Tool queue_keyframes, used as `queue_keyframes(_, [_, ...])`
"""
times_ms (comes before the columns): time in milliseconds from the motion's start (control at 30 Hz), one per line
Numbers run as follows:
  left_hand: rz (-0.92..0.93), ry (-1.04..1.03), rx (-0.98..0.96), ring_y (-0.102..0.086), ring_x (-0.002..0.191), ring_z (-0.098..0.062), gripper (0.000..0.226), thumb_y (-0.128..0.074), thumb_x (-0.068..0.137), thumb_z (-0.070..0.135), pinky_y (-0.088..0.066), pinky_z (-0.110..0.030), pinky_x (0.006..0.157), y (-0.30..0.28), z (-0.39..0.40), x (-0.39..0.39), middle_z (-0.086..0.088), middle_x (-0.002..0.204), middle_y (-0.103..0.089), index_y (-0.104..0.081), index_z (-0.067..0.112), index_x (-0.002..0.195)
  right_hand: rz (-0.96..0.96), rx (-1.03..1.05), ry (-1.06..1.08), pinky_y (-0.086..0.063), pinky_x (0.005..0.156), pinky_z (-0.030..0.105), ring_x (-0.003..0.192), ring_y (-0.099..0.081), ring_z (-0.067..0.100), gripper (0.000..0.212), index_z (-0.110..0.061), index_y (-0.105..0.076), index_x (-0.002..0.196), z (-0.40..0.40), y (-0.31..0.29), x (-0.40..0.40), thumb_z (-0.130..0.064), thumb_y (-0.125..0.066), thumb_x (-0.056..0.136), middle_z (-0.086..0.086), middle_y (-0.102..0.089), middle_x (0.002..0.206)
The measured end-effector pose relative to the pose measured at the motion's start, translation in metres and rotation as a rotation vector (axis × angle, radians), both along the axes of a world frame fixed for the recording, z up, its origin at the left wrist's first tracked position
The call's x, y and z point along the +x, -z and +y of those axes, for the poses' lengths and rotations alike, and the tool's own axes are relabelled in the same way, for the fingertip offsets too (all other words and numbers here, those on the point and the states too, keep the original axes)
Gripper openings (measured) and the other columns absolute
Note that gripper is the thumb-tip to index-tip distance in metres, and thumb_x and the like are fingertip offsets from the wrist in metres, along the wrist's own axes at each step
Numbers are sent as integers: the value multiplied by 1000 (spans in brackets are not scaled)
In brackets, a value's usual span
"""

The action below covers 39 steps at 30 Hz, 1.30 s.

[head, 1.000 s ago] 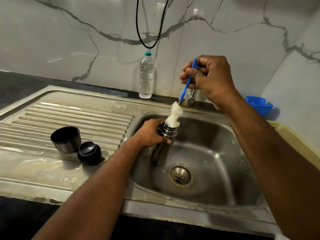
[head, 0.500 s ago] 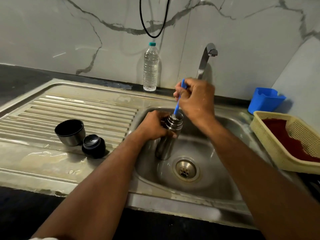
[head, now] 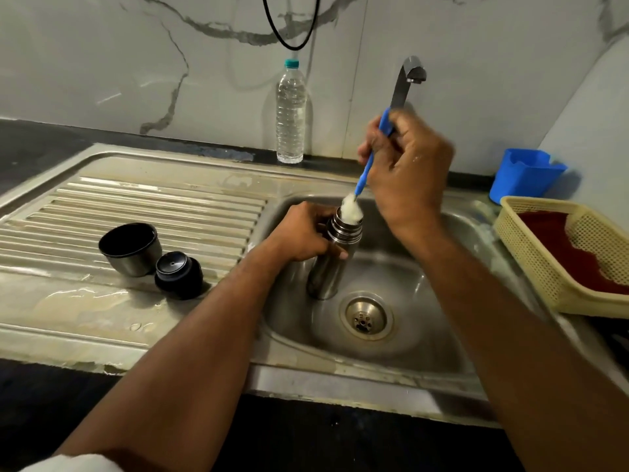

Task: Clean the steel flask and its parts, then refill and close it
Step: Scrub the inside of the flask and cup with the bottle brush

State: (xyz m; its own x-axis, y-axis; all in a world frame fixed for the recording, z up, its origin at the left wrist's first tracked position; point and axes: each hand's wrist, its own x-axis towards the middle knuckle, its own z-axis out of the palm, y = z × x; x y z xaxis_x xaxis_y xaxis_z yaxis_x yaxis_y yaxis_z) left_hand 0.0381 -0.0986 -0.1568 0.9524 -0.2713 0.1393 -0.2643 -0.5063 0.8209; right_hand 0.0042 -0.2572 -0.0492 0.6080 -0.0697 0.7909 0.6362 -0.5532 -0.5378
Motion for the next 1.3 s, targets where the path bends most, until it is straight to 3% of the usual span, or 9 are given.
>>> queue_keyframes(233, [-43, 66, 22, -70, 103, 9, 66, -100, 62, 7, -48, -2, 85, -3, -1, -5, 6, 113, -79, -75, 18, 123, -52, 53, 11, -61, 69, 20, 73, -73, 3, 12, -7, -70, 105, -13, -5, -7, -17, -65, 101, -6, -72, 83])
queue_keyframes(400, [-88, 93, 21, -70, 96, 11, 62, -100, 62, 7, -50, -4, 85, -5, -2, -8, 8, 107, -78, -72, 30, 113, 61, -78, -52, -65, 72, 33, 77, -74, 7, 11, -5, -70, 103, -3, 23, -12, -15, -65, 101, -2, -75, 87])
queue_keyframes(533, [-128, 117, 51, -74, 105, -2, 64, -102, 61, 15, -56, -20, 98, -4, 0, -5, 6, 110, -80, -77, 19, 120, -139, 17, -19, -63, 72, 25, 77, -73, 5, 14, -5, -69, 107, -10, 1, -15, -17, -64, 101, -3, -74, 88])
queue_keyframes(667, [-149, 120, 37, -75, 103, -6, 57, -101, 62, 10, -59, -31, 99, -4, -2, -7, 6, 106, -80, -74, 32, 108, 66, -143, -118, -64, 72, 34, 78, -73, 7, 8, -7, -68, 104, -2, 20, -14, -11, -62, 101, -3, -73, 86])
queue_keyframes(767, [-158, 109, 35, -75, 104, -8, 59, -101, 62, 12, -60, -35, 100, -2, -1, -6, 4, 108, -80, -77, 22, 115, -24, -59, -93, -64, 73, 28, 79, -74, 6, 11, -7, -69, 108, -10, 8, -15, -13, -65, 101, -3, -73, 88])
queue_keyframes(867, [-173, 93, 67, -75, 104, -8, 59, -101, 63, 14, -60, -34, 98, -3, -2, -5, 4, 107, -80, -78, 18, 117, -112, -8, -84, -63, 72, 26, 77, -73, 5, 16, -5, -68, 110, -13, 1, -16, -18, -63, 102, -4, -72, 86])
queue_keyframes(1000, [-176, 99, 61, -76, 100, -10, 54, -99, 64, 11, -61, -28, 93, -3, -2, -6, 1, 105, -80, -75, 19, 112, 69, -131, -142, -64, 73, 31, 79, -73, 5, 10, -6, -69, 107, -7, 21, -14, -13, -64, 101, -2, -73, 88])
queue_keyframes(1167, [-232, 99, 70, -75, 104, -9, 61, -99, 64, 13, -58, -28, 99, -2, 1, -2, 2, 110, -80, -76, 16, 120, -131, 40, -56, -63, 71, 28, 77, -73, 6, 19, -5, -68, 111, -16, 2, -14, -21, -62, 103, -3, -73, 86])
queue_keyframes(1300, [-240, 88, 76, -75, 106, -8, 62, -98, 65, 13, -59, -31, 100, 0, 5, -3, 1, 111, -79, -75, 14, 122, 8, -75, -160, -64, 73, 32, 80, -74, 7, 14, -3, -68, 106, -11, 13, -16, -17, -63, 102, -1, -73, 87])
